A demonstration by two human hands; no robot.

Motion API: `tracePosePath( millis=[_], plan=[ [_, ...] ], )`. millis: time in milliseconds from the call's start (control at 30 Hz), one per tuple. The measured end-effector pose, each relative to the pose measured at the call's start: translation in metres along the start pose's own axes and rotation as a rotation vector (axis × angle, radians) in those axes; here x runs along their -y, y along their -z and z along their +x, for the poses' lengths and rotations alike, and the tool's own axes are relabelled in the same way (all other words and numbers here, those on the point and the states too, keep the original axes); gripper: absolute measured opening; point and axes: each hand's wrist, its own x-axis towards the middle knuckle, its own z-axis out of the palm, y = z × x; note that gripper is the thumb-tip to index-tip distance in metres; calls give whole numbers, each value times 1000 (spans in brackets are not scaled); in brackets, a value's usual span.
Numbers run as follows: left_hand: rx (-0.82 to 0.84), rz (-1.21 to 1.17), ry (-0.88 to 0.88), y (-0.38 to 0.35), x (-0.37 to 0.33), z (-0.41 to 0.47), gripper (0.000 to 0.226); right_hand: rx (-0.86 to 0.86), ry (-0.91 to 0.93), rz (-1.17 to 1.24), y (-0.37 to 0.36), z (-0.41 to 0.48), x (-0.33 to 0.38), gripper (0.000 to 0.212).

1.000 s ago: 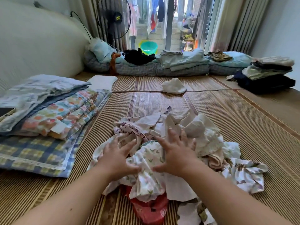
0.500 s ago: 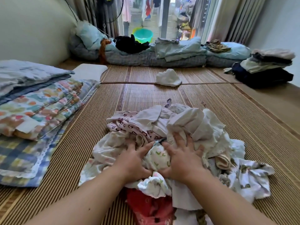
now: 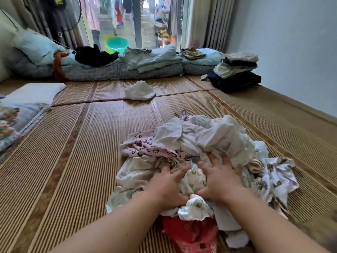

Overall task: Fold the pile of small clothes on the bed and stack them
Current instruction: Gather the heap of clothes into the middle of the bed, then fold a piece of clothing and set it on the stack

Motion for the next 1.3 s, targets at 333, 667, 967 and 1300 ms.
tracePosePath(
  millis=[333, 667, 967, 1300],
  plan=[
    [10, -28, -10, -12, -61, 23, 87, -79, -59, -46, -8, 2, -61, 103],
    [-16, -120, -34, 14, -15, -14, 83, -466, -21, 301, 35, -9, -2, 66],
    [17, -6, 25, 23, 74, -75, 69, 50, 193, 28, 19, 13, 94, 56],
    [-220, -60, 18, 18, 88, -96, 26, -49, 93, 256, 3, 13, 87, 22]
  ],
)
